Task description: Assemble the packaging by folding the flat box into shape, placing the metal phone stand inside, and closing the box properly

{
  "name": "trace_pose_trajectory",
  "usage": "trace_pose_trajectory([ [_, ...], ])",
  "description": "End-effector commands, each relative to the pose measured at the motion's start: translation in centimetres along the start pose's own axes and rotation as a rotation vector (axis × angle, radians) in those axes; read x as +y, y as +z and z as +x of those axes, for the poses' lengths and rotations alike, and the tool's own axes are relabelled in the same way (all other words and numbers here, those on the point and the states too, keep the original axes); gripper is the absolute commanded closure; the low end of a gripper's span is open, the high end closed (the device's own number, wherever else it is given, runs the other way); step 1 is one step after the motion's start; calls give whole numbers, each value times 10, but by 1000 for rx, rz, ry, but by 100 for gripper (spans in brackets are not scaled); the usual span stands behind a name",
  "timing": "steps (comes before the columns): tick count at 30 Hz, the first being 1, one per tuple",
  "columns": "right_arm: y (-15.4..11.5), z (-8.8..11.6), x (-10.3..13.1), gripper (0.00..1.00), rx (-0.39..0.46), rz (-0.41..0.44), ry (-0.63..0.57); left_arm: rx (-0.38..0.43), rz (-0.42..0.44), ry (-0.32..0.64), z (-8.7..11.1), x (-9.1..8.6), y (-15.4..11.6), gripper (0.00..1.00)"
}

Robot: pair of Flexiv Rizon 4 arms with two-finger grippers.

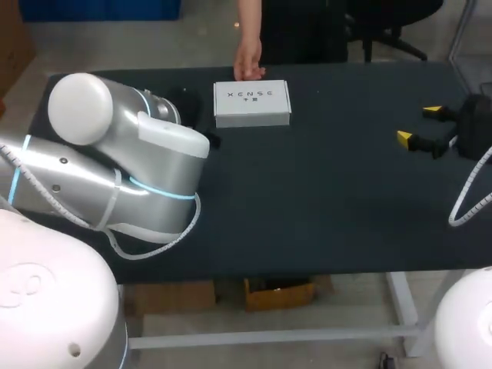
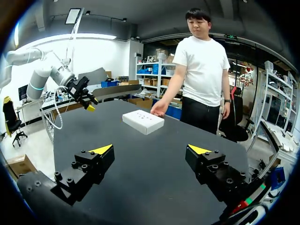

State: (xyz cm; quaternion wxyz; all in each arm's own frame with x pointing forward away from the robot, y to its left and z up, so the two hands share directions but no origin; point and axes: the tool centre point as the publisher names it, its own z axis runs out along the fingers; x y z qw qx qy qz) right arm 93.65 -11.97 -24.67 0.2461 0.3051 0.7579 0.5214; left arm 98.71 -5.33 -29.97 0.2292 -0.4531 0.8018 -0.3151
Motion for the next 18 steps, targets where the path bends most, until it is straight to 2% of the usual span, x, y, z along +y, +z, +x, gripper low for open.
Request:
trace_pose_trajectory([
  [1, -1, 0, 0, 0, 1, -2, 0, 69, 26, 118, -8, 1, -1, 0],
  [5, -1, 0, 0, 0, 1, -2, 0, 75, 28, 207, -11, -4, 2, 0],
  [8, -1, 0, 0, 0, 1, -2, 0, 82, -3, 259, -13, -5, 8, 0],
  [12, -1, 0, 0, 0, 1, -2, 0, 61, -84, 234, -19, 0, 18, 0],
  [15, -1, 0, 0, 0, 1, -2, 0, 47, -102, 178, -22, 4, 21, 0],
  [18, -1, 0, 0, 0, 1, -2, 0, 40, -83, 156, -20, 7, 19, 0],
])
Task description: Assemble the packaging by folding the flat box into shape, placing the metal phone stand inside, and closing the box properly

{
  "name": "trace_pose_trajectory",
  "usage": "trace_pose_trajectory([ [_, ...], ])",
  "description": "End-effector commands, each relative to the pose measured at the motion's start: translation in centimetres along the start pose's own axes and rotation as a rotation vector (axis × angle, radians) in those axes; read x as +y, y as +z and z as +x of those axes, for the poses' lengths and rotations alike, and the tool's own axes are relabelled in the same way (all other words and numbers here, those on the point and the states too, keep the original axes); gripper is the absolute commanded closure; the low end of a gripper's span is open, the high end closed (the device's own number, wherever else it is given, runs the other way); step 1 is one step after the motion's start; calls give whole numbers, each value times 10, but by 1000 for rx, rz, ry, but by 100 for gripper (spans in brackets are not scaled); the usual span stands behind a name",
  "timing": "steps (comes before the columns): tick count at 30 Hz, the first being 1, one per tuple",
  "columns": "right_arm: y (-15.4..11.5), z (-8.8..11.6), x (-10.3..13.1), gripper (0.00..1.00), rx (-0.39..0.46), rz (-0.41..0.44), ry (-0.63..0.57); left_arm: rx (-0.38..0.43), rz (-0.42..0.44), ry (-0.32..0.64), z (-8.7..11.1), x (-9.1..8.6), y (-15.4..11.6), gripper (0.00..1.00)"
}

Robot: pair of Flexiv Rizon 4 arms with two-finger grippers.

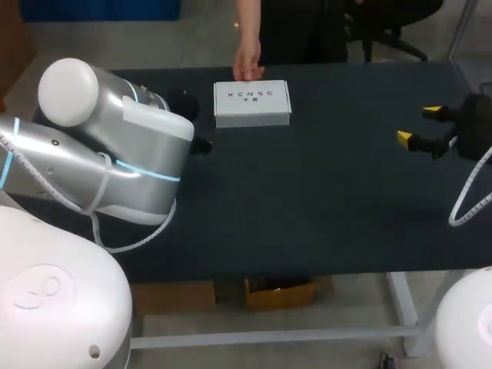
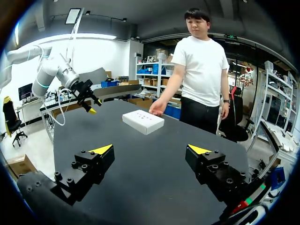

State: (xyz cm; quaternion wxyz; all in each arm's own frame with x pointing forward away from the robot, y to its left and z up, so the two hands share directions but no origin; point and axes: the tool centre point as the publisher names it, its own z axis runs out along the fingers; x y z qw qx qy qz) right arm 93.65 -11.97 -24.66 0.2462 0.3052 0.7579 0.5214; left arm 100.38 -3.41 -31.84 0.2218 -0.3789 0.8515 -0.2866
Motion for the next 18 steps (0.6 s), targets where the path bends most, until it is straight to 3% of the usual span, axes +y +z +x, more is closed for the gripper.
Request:
trace_pose_trajectory([
  [1, -1, 0, 0, 0, 1, -2, 0, -5, -26, -22, 2, -5, -1, 0],
  [7, -1, 0, 0, 0, 1, -2, 0, 41, 66, 155, 5, -6, -13, 0],
  [11, -1, 0, 0, 0, 1, -2, 0, 8, -61, 285, 5, -12, -3, 0],
  [15, -1, 0, 0, 0, 1, -2, 0, -36, -146, 293, 2, -21, 8, 0],
  [18, -1, 0, 0, 0, 1, -2, 0, -51, -184, 237, -1, -30, 16, 0],
])
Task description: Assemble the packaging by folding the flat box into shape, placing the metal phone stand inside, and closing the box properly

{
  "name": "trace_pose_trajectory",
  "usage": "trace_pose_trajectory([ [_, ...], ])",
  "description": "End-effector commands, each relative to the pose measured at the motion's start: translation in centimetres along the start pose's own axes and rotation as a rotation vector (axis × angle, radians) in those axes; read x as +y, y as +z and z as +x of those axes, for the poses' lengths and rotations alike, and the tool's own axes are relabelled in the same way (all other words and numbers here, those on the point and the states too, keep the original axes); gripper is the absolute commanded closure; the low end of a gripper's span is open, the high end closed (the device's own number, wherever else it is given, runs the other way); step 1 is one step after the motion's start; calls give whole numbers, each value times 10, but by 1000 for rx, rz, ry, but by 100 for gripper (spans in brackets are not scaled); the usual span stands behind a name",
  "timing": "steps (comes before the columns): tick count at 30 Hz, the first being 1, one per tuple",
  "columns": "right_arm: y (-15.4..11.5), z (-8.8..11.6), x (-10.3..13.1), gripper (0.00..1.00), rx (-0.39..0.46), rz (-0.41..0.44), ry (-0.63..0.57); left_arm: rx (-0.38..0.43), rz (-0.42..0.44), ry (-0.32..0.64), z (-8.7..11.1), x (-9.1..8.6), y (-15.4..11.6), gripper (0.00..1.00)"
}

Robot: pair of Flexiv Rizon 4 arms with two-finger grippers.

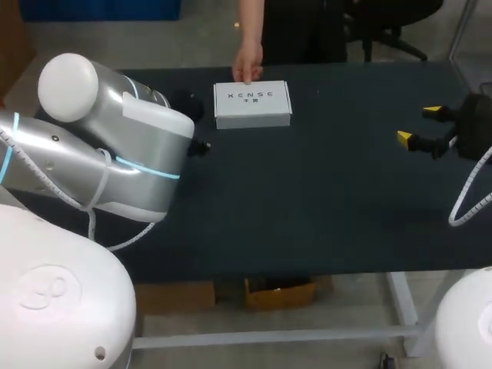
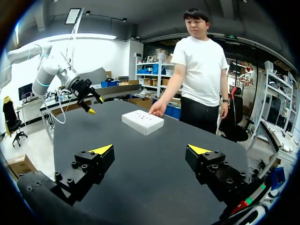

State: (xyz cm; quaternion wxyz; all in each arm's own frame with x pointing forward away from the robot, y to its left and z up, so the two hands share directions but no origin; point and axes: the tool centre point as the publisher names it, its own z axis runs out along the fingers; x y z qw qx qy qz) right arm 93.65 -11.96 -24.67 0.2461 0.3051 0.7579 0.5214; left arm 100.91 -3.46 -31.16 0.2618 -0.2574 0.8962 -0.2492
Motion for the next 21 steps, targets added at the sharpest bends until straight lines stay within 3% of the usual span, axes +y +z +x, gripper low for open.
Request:
trace_pose_trajectory([
  [1, -1, 0, 0, 0, 1, -2, 0, -23, -204, -74, -7, -26, 22, 0],
  [7, -1, 0, 0, 0, 1, -2, 0, -22, -276, -280, -16, -37, 37, 0],
  [21, -1, 0, 0, 0, 1, -2, 0, -54, -300, -314, -14, -41, 44, 0],
])
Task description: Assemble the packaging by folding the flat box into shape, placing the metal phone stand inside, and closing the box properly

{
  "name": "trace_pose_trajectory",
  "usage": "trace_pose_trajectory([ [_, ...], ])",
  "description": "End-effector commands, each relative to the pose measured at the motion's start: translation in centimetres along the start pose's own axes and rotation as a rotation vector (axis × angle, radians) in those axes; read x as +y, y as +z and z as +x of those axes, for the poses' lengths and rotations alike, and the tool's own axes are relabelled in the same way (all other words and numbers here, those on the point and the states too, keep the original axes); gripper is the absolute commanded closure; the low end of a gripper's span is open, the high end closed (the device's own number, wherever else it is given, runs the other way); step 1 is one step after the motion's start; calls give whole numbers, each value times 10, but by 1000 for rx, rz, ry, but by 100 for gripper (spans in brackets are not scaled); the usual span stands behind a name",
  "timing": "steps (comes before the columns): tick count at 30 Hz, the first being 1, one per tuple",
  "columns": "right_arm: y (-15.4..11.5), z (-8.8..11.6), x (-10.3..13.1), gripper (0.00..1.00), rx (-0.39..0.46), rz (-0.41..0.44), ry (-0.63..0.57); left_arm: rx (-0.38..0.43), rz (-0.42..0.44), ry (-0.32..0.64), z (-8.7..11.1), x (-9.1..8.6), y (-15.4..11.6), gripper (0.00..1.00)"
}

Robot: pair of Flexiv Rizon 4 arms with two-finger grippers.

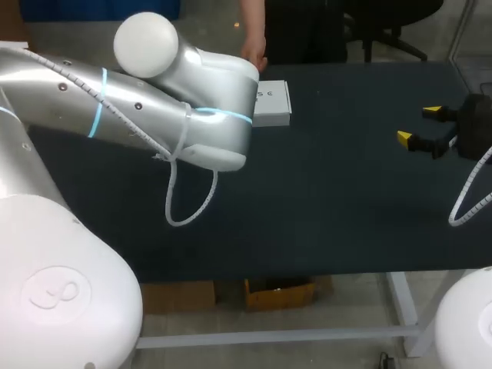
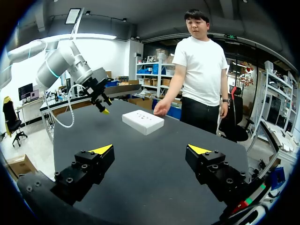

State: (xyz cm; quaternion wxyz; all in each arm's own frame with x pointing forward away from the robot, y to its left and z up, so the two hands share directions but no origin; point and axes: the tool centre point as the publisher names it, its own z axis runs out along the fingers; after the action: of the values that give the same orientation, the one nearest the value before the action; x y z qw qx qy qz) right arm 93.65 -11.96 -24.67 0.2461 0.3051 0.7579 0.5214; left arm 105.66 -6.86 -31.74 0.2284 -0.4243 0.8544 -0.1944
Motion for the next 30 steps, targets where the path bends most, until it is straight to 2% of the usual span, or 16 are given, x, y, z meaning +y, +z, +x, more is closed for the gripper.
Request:
trace_pose_trajectory([
  [1, -1, 0, 0, 0, 1, -2, 0, 1, -118, 1, 0, -4, 0, 0],
  [4, -1, 0, 0, 0, 1, -2, 0, 1, -118, 1, 0, -4, 0, 0],
  [5, -1, 0, 0, 0, 1, -2, 0, 28, -93, -3, 0, -6, 1, 0],
  [6, -1, 0, 0, 0, 1, -2, 0, 50, -109, -45, -3, -9, 3, 0],
  [8, -1, 0, 0, 0, 1, -2, 0, 82, -99, -60, -7, -12, 4, 0],
  [12, -1, 0, 0, 0, 1, -2, 0, 125, -168, -105, -14, -13, 6, 0],
  [20, -1, 0, 0, 0, 1, -2, 0, 187, -238, -160, -23, 2, 7, 0],
  [30, -1, 0, 0, 0, 1, -2, 0, 218, -244, -140, -18, 12, -5, 0],
])
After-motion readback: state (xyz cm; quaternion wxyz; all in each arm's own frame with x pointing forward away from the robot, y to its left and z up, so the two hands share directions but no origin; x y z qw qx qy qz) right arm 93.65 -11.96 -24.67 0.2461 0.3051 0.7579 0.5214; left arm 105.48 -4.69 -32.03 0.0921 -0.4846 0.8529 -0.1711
